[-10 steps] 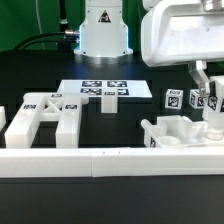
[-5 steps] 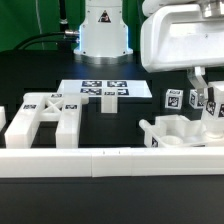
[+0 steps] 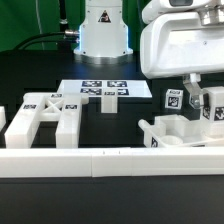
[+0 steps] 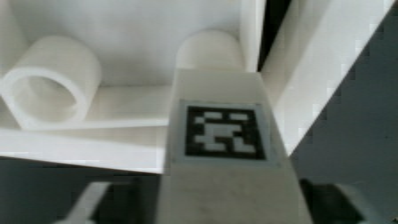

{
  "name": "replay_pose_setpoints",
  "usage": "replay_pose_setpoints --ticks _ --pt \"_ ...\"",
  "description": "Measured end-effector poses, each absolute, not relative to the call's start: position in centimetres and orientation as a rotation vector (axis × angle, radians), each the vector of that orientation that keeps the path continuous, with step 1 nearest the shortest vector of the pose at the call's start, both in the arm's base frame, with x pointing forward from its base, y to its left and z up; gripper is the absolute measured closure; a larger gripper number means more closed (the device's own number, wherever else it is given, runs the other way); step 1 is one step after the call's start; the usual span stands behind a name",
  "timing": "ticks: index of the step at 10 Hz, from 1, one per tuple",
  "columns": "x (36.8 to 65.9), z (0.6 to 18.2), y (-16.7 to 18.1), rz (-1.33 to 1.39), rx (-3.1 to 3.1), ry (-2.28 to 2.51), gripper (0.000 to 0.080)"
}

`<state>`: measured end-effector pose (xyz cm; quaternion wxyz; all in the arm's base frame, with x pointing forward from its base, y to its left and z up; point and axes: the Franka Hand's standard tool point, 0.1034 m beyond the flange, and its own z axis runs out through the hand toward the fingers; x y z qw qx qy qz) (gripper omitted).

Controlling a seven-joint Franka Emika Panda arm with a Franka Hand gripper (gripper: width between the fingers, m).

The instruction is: Assemble chair

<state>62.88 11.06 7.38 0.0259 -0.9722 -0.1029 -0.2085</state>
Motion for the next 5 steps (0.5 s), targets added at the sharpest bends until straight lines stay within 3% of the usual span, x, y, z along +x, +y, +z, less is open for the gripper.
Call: replay_pose_setpoints --ticks 1,2,5 --pt "62.9 7.4 11.1 -0.644 -3.005 -0.318 0.0282" --pt "62.9 7.4 11.1 -0.644 -3.005 -0.318 0.0174" --pt "63.3 8.7 10.6 -0.616 -3.014 -0.331 0.0151"
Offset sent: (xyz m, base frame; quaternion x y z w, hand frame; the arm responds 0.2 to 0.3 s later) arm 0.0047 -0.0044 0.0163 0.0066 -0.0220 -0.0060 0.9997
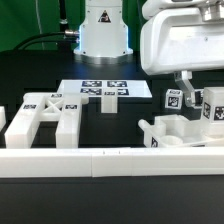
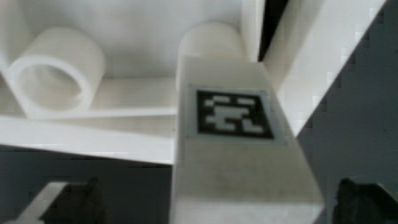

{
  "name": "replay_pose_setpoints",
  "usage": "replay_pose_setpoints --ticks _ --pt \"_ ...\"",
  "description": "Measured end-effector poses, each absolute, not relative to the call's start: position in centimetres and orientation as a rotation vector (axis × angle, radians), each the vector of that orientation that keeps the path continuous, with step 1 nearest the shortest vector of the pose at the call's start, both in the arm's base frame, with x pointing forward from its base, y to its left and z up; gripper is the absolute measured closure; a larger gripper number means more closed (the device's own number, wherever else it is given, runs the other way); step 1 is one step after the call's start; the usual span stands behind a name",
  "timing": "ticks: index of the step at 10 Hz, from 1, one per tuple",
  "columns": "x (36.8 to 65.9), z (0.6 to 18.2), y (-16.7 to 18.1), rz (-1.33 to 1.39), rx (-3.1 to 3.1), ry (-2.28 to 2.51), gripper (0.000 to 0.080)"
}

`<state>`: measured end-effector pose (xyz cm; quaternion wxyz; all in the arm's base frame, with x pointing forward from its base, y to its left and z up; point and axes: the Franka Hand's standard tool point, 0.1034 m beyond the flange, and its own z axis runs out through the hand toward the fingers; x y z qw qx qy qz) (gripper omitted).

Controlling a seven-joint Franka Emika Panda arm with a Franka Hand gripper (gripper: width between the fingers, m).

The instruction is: Assemble chair

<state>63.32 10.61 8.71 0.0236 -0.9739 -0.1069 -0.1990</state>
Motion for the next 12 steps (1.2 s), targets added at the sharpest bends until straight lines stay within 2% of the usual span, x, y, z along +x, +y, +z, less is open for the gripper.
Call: replay_pose_setpoints --ticks 2,3,7,12 --pt "63.9 10.3 10.3 -0.586 -3.021 -0.326 0.0151" --pt "64.1 10.5 10.3 -0.588 -3.02 -0.326 0.0151" --pt "63.7 10.0 10.5 -0.506 -3.032 -0.33 0.0151" --pt "63.2 9.8 10.6 0.115 -3.059 -0.352 0.0151"
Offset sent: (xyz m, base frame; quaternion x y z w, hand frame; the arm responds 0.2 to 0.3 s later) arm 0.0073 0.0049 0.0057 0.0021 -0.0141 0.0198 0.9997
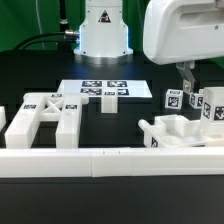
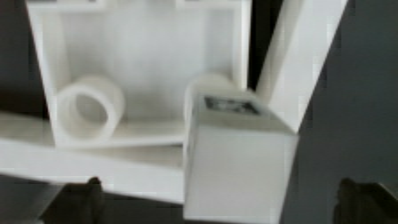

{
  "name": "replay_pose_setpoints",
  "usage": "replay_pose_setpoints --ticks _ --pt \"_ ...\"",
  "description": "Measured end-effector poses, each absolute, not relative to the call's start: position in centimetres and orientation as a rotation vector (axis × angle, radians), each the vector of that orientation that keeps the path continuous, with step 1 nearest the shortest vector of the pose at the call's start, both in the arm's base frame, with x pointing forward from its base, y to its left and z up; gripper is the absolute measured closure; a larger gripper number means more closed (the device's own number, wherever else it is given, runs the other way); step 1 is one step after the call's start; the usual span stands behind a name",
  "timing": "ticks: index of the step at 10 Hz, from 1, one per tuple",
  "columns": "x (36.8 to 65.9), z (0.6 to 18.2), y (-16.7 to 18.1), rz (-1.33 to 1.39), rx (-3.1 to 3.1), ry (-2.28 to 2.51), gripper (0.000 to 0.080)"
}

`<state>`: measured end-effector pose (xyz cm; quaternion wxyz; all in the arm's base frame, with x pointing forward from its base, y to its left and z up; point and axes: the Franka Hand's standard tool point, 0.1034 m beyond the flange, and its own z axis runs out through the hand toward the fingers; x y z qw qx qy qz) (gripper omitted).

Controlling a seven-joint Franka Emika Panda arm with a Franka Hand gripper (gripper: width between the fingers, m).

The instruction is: Assemble chair

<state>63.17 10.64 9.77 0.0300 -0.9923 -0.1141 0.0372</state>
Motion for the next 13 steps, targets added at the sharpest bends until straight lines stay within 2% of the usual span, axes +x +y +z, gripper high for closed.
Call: replay_pose_setpoints --ticks 1,4,8,9,10,13 --pt "63.4 9.5 10.8 0.172 -3.054 -0.355 0.0151" --pt "63.7 8.3 10.9 0.094 -3.059 -0.354 0.0151" --pt "63.6 8.1 11.2 0.085 -3.056 -0.363 0.0173" --pt "63.6 8.1 11.2 0.084 -3.054 -0.378 0.0379" --pt "63.6 8.1 11.2 0.084 -3.053 -0.377 0.0515" --pt "63.6 8.1 11.2 0.085 -3.058 -0.341 0.0514"
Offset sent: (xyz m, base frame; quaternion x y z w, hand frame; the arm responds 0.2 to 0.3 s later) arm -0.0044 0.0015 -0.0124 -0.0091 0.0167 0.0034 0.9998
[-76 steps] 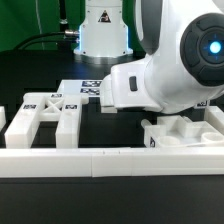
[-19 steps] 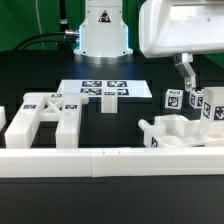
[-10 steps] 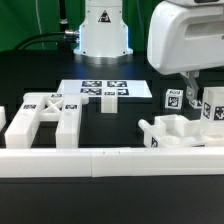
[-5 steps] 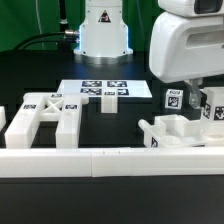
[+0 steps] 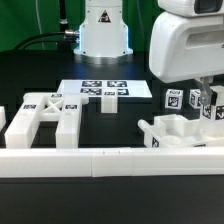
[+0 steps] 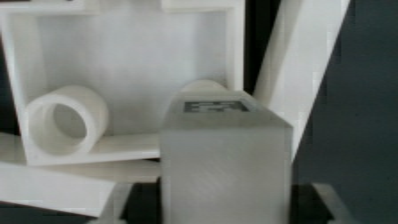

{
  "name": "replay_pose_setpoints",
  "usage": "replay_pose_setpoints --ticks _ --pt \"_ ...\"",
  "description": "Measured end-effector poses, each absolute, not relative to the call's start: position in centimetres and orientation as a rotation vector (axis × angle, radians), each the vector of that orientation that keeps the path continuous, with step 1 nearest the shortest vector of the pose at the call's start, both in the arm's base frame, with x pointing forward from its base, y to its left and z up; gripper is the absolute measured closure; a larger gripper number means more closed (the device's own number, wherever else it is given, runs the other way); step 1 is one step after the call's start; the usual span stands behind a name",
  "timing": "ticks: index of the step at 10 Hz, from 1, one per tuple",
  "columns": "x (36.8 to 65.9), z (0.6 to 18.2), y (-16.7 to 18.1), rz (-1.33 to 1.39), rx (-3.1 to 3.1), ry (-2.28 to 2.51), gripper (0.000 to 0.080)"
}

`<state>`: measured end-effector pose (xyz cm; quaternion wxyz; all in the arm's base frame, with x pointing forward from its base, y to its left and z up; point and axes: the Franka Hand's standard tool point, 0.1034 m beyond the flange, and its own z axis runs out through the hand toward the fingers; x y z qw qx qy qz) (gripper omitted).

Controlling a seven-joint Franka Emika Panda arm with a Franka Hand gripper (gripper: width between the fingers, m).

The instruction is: Assemble chair

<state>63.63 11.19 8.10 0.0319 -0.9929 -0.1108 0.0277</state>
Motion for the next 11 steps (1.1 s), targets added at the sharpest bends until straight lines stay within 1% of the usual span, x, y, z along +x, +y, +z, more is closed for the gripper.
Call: replay_pose_setpoints --ticks 1,2,5,11 --pt "63.62 8.1 11.18 0.085 -3.057 -0.342 0.0514" --pt "63.61 8.09 11.22 0.067 -3.068 -0.248 0.0514" --pt "63.31 8.0 11.25 -0.034 -3.026 0.373 0.0514" --pt "63.37 7.95 11.11 -0.028 -2.849 0.985 0.0512"
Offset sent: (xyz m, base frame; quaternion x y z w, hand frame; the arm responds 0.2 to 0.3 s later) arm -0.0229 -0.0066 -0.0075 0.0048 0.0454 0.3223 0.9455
